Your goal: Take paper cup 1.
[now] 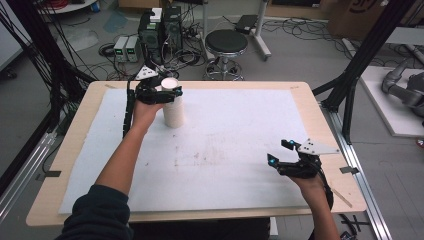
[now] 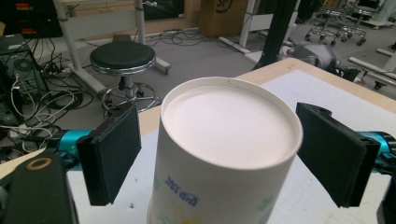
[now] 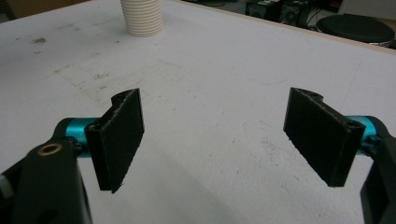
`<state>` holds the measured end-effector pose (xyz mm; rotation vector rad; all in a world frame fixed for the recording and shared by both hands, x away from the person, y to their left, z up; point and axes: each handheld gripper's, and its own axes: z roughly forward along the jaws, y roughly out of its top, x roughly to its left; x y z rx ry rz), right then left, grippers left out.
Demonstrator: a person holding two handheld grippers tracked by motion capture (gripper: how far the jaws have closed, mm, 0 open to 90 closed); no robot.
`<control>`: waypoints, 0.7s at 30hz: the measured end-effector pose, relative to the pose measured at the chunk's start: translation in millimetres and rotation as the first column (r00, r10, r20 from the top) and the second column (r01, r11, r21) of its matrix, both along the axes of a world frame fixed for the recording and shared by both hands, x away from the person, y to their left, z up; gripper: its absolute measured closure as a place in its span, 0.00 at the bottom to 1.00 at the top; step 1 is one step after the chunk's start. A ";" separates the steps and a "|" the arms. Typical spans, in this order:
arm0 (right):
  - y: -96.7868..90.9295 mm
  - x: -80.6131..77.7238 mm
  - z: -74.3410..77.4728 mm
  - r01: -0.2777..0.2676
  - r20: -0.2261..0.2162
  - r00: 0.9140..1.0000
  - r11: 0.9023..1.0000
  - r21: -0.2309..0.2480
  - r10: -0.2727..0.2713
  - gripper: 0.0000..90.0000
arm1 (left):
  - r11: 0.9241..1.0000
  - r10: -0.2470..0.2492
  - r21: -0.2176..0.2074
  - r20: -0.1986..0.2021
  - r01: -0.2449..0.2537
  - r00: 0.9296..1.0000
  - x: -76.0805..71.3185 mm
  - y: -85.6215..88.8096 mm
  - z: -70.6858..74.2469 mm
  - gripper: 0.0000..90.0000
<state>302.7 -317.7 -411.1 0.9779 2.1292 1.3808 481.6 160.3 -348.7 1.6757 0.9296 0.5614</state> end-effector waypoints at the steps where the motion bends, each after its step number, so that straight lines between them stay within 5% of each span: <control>1: -0.2 -0.3 0.0 0.002 -0.005 1.000 1.000 0.002 -0.002 0.23 | 1.000 0.003 0.002 0.002 -0.003 1.000 0.8 -0.3 -0.7 0.18; 21: 0.4 0.0 -0.9 0.003 -0.006 1.000 1.000 -0.002 -0.003 0.23 | 0.999 -0.038 0.003 0.028 0.038 0.999 0.1 2.4 -0.7 0.36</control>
